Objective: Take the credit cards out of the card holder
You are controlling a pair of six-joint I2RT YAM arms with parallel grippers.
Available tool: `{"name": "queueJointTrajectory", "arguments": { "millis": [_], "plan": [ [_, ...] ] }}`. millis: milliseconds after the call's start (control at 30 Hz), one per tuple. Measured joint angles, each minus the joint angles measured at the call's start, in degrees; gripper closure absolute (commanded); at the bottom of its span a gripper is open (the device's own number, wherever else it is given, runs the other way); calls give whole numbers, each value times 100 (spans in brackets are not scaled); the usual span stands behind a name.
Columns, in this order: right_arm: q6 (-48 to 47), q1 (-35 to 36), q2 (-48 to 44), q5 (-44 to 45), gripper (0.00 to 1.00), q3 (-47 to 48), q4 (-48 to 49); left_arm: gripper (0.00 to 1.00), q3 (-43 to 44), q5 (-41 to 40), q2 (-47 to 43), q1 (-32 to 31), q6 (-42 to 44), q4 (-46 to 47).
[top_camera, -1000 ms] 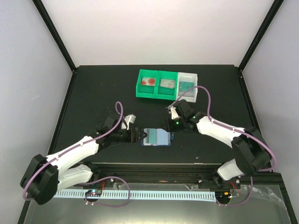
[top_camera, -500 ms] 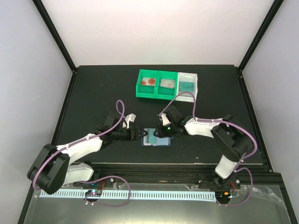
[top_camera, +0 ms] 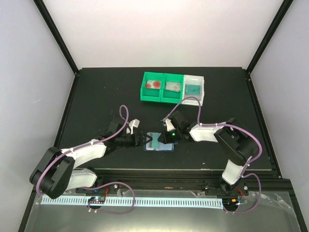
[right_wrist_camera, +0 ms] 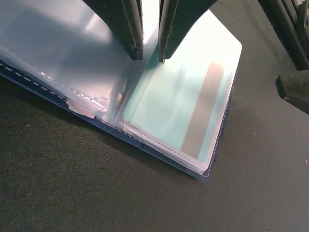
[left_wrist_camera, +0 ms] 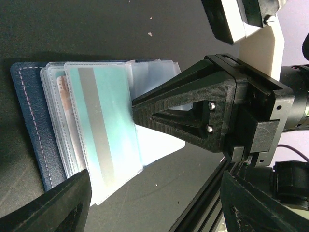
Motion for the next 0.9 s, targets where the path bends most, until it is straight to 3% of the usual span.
{"name": "queueJointTrajectory", "arguments": {
  "millis": [267, 900],
  "plan": [
    [9, 0, 70, -68, 95, -170, 426, 24, 4, 133, 487, 0, -116, 393],
    [7, 0, 133, -146, 95, -286, 785, 26, 13, 560, 1283, 0, -481, 1320]
  ]
}}
